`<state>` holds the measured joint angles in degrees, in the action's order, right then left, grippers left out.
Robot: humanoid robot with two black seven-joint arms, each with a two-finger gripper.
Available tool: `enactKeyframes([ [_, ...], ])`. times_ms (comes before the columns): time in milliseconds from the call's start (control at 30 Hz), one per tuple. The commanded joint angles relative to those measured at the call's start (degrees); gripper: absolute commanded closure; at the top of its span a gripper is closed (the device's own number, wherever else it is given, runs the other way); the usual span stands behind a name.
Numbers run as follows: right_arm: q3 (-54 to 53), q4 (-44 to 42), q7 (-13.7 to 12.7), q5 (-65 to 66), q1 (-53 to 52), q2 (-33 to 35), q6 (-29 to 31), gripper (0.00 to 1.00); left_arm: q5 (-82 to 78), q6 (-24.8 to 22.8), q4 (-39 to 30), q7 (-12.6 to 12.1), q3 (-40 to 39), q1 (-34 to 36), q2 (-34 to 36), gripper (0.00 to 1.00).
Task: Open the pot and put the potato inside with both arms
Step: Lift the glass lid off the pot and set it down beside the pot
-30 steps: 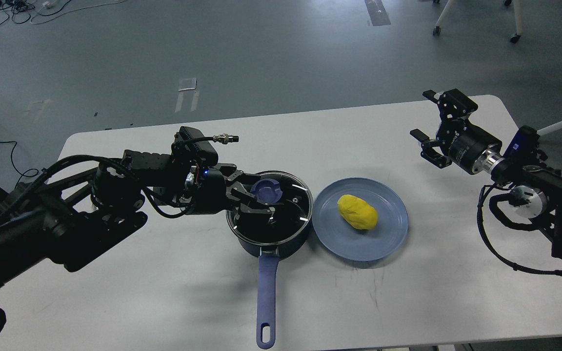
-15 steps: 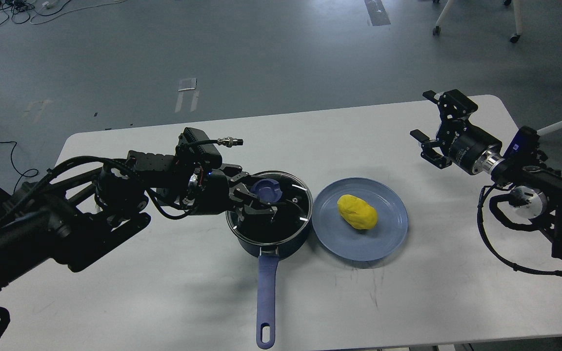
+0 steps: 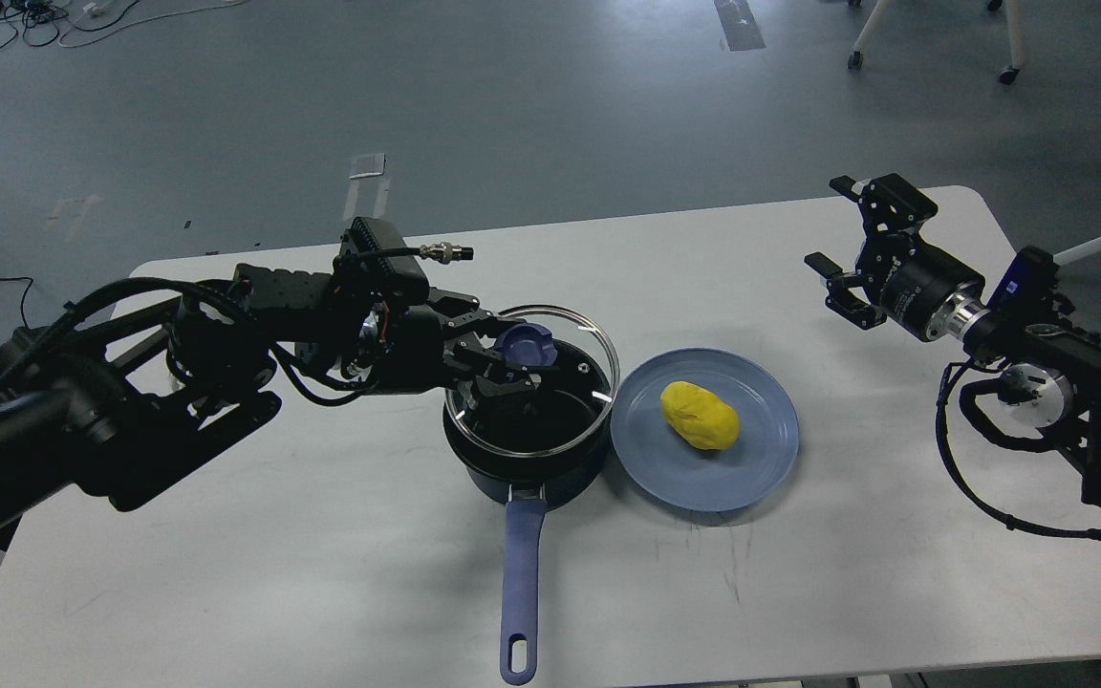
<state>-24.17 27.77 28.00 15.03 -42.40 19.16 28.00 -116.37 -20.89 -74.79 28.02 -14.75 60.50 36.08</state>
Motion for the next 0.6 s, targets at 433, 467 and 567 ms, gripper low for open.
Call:
enactKeyframes([
  [433,0.08,0.09,0.0,0.0,0.03,0.0,0.0,0.0,1.76,10.08,2.64,-0.02,5.34,-8.12,19.73,0.64],
  [467,0.08,0.09,0.0,0.0,0.03,0.0,0.0,0.0,1.85,10.69,3.25,-0.02,5.34,-9.33,19.73,0.64],
  [567,0.08,0.09,0.0,0.0,0.03,0.0,0.0,0.0,2.81,12.02,6.23,-0.02,5.34,-11.89,18.94,0.62],
])
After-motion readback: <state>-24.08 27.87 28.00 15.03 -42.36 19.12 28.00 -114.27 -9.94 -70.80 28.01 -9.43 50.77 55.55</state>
